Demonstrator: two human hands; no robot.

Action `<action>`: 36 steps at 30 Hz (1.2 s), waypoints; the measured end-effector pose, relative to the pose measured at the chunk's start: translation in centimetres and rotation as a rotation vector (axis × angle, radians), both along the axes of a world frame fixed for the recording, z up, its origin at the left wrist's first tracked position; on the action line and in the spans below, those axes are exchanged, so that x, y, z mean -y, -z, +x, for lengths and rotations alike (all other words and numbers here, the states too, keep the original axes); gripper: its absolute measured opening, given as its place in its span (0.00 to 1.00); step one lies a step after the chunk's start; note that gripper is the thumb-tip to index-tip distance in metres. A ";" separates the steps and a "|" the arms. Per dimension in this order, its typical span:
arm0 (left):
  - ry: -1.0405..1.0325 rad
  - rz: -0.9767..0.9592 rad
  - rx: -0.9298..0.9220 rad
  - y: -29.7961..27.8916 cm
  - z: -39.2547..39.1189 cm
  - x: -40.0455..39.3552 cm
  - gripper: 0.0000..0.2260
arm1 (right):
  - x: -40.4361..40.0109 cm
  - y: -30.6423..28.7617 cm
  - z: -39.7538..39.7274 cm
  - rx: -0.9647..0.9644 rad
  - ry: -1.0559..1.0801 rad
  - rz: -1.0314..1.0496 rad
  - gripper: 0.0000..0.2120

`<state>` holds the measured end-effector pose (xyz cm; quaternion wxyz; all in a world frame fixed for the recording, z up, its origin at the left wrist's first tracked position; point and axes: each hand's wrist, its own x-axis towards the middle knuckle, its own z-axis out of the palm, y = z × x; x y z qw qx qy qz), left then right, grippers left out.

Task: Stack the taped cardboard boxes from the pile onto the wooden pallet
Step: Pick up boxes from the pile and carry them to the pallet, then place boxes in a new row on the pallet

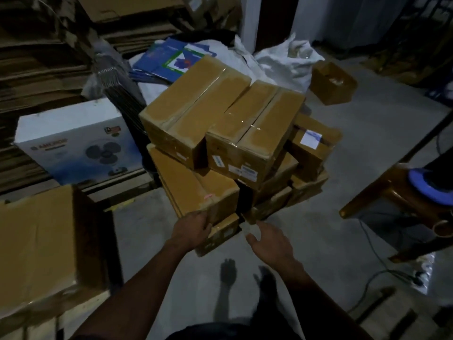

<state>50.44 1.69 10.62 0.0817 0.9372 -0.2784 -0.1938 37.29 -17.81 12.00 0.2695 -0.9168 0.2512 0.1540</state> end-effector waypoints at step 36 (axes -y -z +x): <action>-1.619 -0.748 -0.142 2.0 28.2 31.7 0.26 | 42.7 -2.6 58.1 0.054 -0.376 -0.249 0.44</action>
